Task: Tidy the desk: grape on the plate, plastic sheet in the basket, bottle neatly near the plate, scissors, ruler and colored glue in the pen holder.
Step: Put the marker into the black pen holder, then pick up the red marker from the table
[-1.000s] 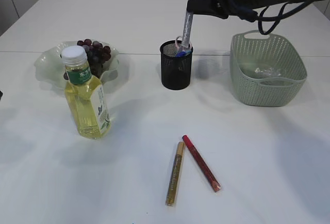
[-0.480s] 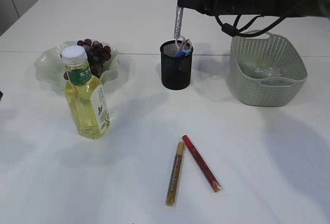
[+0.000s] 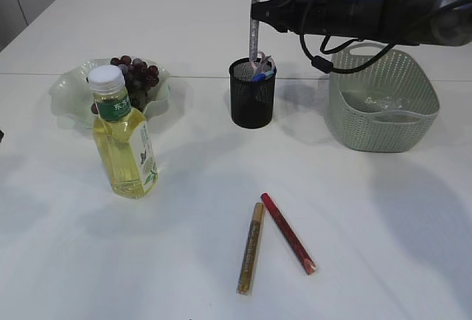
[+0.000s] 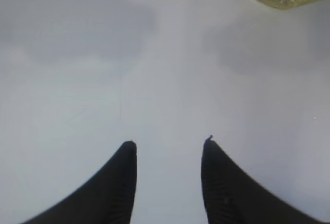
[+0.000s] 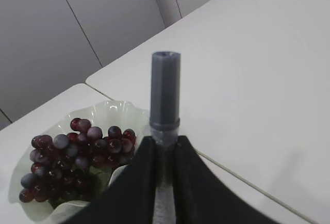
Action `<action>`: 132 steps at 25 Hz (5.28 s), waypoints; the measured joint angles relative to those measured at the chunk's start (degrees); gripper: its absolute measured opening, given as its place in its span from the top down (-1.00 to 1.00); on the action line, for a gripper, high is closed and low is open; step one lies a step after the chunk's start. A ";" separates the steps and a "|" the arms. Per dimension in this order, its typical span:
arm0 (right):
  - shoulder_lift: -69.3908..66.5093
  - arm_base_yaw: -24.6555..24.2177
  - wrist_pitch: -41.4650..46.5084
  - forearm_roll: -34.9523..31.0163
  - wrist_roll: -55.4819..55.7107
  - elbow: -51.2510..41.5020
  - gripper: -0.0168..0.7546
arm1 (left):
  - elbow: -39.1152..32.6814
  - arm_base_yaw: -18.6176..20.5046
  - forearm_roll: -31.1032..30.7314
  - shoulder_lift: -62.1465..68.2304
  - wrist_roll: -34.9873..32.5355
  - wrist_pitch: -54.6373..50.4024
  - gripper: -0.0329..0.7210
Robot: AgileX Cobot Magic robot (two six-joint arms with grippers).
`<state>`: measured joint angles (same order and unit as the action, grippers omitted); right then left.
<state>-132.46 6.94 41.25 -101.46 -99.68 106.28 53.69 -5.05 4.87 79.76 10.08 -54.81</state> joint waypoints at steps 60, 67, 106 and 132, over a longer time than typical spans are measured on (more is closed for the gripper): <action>20.88 17.74 28.84 93.33 97.57 -6.70 0.13 | 0.00 0.00 -0.02 0.00 0.00 3.98 0.10; 20.98 22.12 28.59 96.12 101.08 -14.49 0.13 | 0.00 0.00 -0.02 0.00 0.00 4.00 0.10; 15.66 23.74 9.00 97.21 107.58 -28.96 0.13 | 0.00 0.00 -0.02 0.00 0.00 3.82 0.10; 12.69 23.74 8.66 97.21 107.57 -28.96 0.75 | 0.00 0.00 -0.02 0.00 0.00 3.82 0.10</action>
<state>-119.77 30.68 49.91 -4.25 7.89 77.33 53.69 -5.05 4.85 79.76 10.08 -50.99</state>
